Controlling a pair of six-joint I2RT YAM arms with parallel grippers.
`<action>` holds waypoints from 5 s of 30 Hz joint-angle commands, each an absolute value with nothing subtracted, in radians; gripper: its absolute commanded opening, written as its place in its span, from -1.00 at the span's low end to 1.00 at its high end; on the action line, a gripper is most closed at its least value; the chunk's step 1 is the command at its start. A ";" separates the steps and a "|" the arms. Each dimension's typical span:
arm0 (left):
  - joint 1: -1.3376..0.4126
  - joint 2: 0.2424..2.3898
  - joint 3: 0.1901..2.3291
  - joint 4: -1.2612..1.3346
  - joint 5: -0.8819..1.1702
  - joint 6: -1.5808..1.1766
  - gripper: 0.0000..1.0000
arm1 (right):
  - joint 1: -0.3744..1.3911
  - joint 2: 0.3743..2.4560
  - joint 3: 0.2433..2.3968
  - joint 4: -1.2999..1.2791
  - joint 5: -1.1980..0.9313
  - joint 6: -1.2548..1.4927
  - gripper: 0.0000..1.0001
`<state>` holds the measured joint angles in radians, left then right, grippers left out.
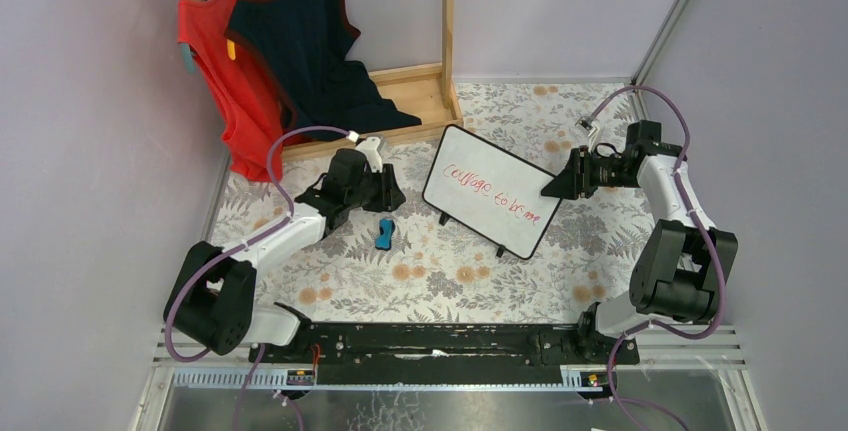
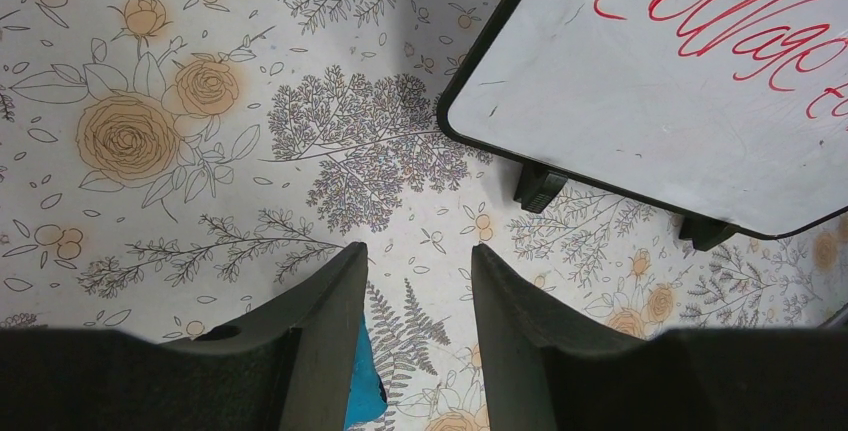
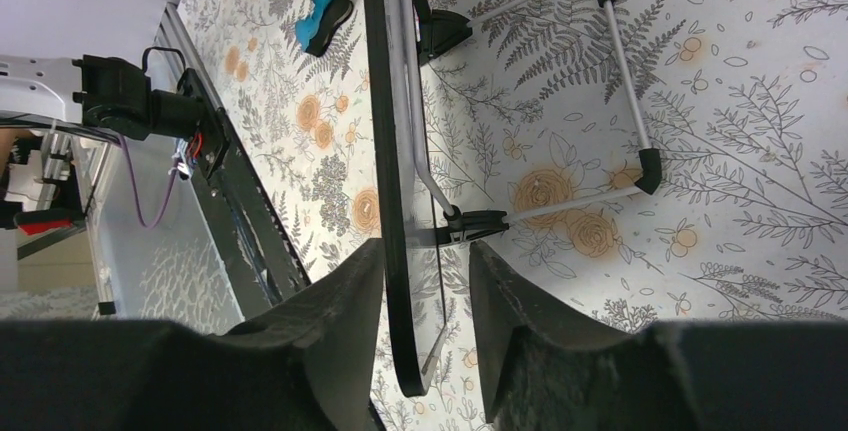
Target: Erase the whiteboard
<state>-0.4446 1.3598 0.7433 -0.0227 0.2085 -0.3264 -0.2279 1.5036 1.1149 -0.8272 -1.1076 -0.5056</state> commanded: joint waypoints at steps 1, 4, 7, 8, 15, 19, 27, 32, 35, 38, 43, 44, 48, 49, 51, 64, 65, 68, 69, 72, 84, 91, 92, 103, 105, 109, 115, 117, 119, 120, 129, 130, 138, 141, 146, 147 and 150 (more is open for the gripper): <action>-0.451 1.341 0.732 0.010 0.196 -0.317 -0.16 | -0.218 1.510 1.121 -0.827 -1.114 -0.501 -0.18; -0.451 1.338 0.728 0.011 0.195 -0.318 -0.16 | -0.216 1.515 1.124 -0.830 -1.114 -0.502 -0.28; -0.451 1.332 0.725 0.010 0.190 -0.317 -0.17 | -0.215 1.516 1.126 -0.831 -1.111 -0.504 -0.42; -0.452 1.332 0.725 0.009 0.189 -0.317 -0.17 | -0.215 1.515 1.126 -0.831 -1.111 -0.503 -0.45; -0.452 1.331 0.729 -0.008 0.183 -0.316 -0.17 | -0.215 1.517 1.127 -0.833 -1.109 -0.503 -0.66; -0.452 1.339 0.750 -0.050 0.171 -0.315 -0.31 | -0.215 1.520 1.130 -0.837 -1.110 -0.502 -0.69; -0.453 1.371 0.827 -0.202 0.112 -0.312 -0.19 | -0.213 1.516 1.132 -0.839 -1.114 -0.502 -0.66; -0.453 1.416 0.874 -0.287 0.084 -0.314 -0.14 | -0.213 1.516 1.129 -0.836 -1.113 -0.500 -0.65; -0.456 1.438 0.882 -0.313 0.083 -0.316 -0.12 | -0.213 1.516 1.129 -0.837 -1.112 -0.500 -0.64; -0.461 1.462 0.877 -0.332 0.086 -0.324 -0.13 | -0.213 1.517 1.130 -0.838 -1.111 -0.499 -0.64; -0.483 1.480 0.881 -0.393 0.093 -0.364 -0.13 | -0.213 1.518 1.126 -0.836 -1.112 -0.498 -0.65; -0.491 1.477 0.882 -0.404 0.088 -0.371 -0.13 | -0.213 1.519 1.128 -0.836 -1.112 -0.497 -0.64; -0.513 1.478 0.878 -0.459 0.061 -0.394 -0.13 | -0.212 1.525 1.128 -0.836 -1.114 -0.495 -0.65; -0.516 1.481 0.875 -0.467 0.058 -0.398 -0.13 | -0.213 1.525 1.127 -0.836 -1.114 -0.496 -0.65; -0.523 1.486 0.865 -0.471 0.050 -0.401 -0.14 | -0.212 1.526 1.130 -0.837 -1.114 -0.496 -0.69; -0.554 1.520 0.871 -0.485 0.029 -0.411 -0.14 | -0.213 1.522 1.127 -0.842 -1.109 -0.500 -0.94; -0.555 1.524 0.873 -0.485 0.029 -0.412 -0.13 | -0.213 1.522 1.126 -0.841 -1.108 -0.499 -0.98; -0.558 1.532 0.873 -0.487 0.021 -0.410 -0.14 | -0.213 1.522 1.128 -0.841 -1.102 -0.501 -1.00; -0.560 1.533 0.873 -0.491 0.015 -0.411 -0.14 | -0.213 1.523 1.127 -0.842 -1.100 -0.502 -1.00; -0.562 1.540 0.875 -0.501 -0.006 -0.411 -0.13 | -0.213 1.522 1.127 -0.843 -1.099 -0.507 -1.00; -0.574 1.541 0.896 -0.512 -0.043 -0.418 -0.15 | -0.213 1.526 1.125 -0.845 -1.098 -0.509 -1.00; -0.580 1.537 0.915 -0.522 -0.047 -0.415 -0.14 | -0.213 1.525 1.125 -0.845 -1.101 -0.510 -1.00; -0.580 1.538 0.916 -0.527 -0.052 -0.414 -0.14 | -0.213 1.526 1.125 -0.845 -1.100 -0.509 -1.00; -0.580 1.567 0.918 -0.528 -0.093 -0.409 -0.13 | -0.213 1.531 1.126 -0.850 -1.106 -0.510 -1.00; -0.580 1.574 0.917 -0.522 -0.095 -0.406 -0.13 | -0.213 1.530 1.124 -0.849 -1.106 -0.512 -1.00; -0.580 1.598 0.917 -0.504 -0.091 -0.402 -0.13 | -0.212 1.532 1.121 -0.850 -1.106 -0.513 -1.00; -0.579 1.610 0.926 -0.482 -0.073 -0.406 -0.40 | -0.213 1.536 1.121 -0.853 -1.108 -0.517 -1.00; -0.580 1.609 0.931 -0.482 -0.072 -0.403 -0.43 | -0.212 1.538 1.123 -0.854 -1.109 -0.517 -1.00; -0.579 1.610 0.934 -0.482 -0.076 -0.400 -0.43 | -0.213 1.539 1.125 -0.856 -1.111 -0.516 -1.00; -0.580 1.613 0.935 -0.480 -0.078 -0.399 -0.46 | -0.212 1.539 1.125 -0.853 -1.111 -0.516 -1.00; -0.580 1.589 0.925 -0.445 -0.050 -0.389 -1.00 | -0.213 1.546 1.126 -0.853 -1.107 -0.515 -1.00; -0.582 1.578 0.922 -0.434 -0.038 -0.382 -1.00 | -0.213 1.548 1.126 -0.854 -1.107 -0.517 -1.00; -0.583 1.478 0.932 -0.325 0.000 -0.352 -1.00 | -0.213 1.545 1.127 -0.853 -1.101 -0.517 -1.00; -0.584 1.467 0.956 -0.285 0.014 -0.335 -1.00 | -0.213 1.539 1.125 -0.852 -1.098 -0.517 -1.00; -0.585 1.510 1.026 -0.234 0.022 -0.302 -1.00 | -0.213 1.534 1.119 -0.847 -1.095 -0.516 -1.00; -0.587 1.521 1.034 -0.216 0.026 -0.296 -1.00 | -0.213 1.535 1.120 -0.850 -1.094 -0.516 -1.00; -0.600 1.540 1.038 -0.139 0.021 -0.285 -1.00 | -0.213 1.536 1.121 -0.852 -1.091 -0.516 -1.00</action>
<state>-0.5793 1.5127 1.0092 -0.2905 0.0086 -0.3260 -0.2157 1.5337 1.1149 -0.8253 -1.1370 -0.5343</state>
